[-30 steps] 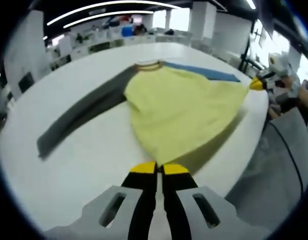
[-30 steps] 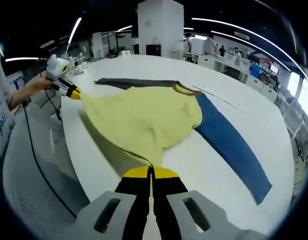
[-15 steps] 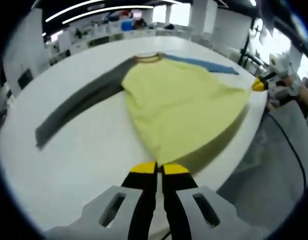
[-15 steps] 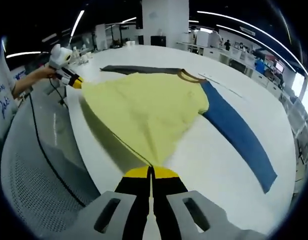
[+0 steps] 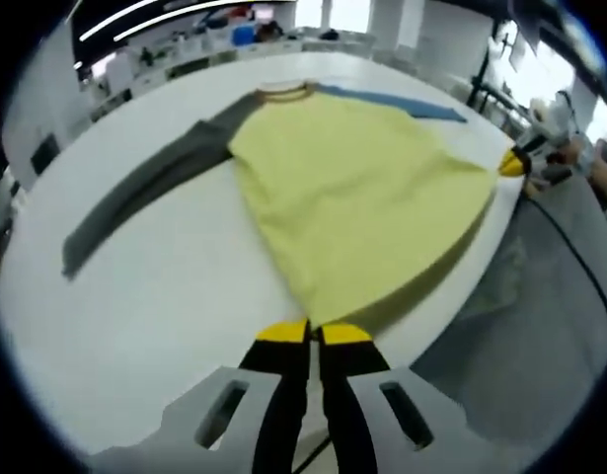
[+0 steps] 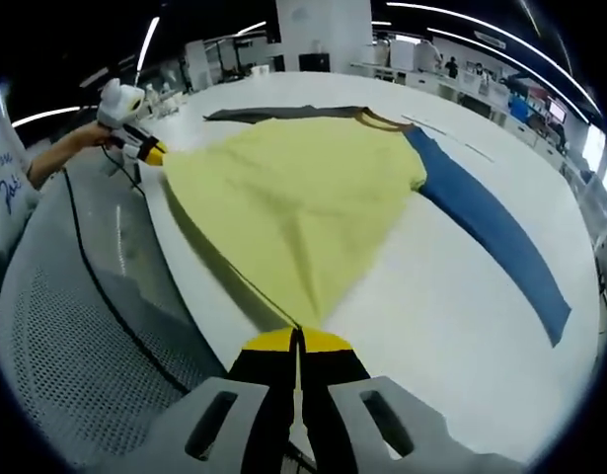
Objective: Fold the garment on the visible template until the final outline fits inside the template.
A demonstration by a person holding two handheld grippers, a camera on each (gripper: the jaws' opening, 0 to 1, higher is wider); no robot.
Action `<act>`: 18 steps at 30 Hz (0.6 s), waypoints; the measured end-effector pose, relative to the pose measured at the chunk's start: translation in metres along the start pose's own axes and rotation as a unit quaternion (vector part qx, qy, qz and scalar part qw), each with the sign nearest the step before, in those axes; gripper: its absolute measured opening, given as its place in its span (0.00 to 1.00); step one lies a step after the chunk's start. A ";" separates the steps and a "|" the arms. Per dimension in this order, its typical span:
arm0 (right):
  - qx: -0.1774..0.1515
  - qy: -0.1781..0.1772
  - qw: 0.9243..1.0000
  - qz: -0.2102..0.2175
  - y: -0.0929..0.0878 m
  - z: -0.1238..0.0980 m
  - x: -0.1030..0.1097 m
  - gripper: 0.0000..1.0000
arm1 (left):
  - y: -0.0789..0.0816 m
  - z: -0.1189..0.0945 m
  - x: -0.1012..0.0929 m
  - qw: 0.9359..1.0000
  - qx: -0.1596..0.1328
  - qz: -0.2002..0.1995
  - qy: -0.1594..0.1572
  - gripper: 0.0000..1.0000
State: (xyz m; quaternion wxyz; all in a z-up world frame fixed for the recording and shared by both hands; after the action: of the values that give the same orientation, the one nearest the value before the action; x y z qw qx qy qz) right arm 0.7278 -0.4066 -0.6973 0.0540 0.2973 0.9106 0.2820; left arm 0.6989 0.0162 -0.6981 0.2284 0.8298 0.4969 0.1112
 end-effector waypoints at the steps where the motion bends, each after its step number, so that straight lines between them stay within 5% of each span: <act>1: 0.003 0.003 1.000 0.000 -0.002 0.001 0.002 0.01 | -0.001 0.000 -0.001 1.000 0.003 0.000 0.000 0.00; 18: 0.028 0.024 0.999 0.005 -0.016 0.009 0.013 0.01 | -0.017 0.000 -0.005 1.000 0.028 -0.003 -0.003 0.00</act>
State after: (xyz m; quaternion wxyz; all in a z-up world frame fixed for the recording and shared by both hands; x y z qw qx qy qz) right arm 0.7116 -0.4054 -0.7128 0.0227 0.2961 0.9178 0.2637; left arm 0.6836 0.0186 -0.7065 0.2067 0.8350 0.5013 0.0937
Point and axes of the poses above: the point that each gripper's makers call its tool centre point, and the gripper's own axes: z roughly forward along the fingers, x roughly to its left, y roughly out of its top, the point moved 8 cm from there along -z, roughly backward along the fingers, and after that the axes turned 7 degrees about x, right-handed, at the moved point
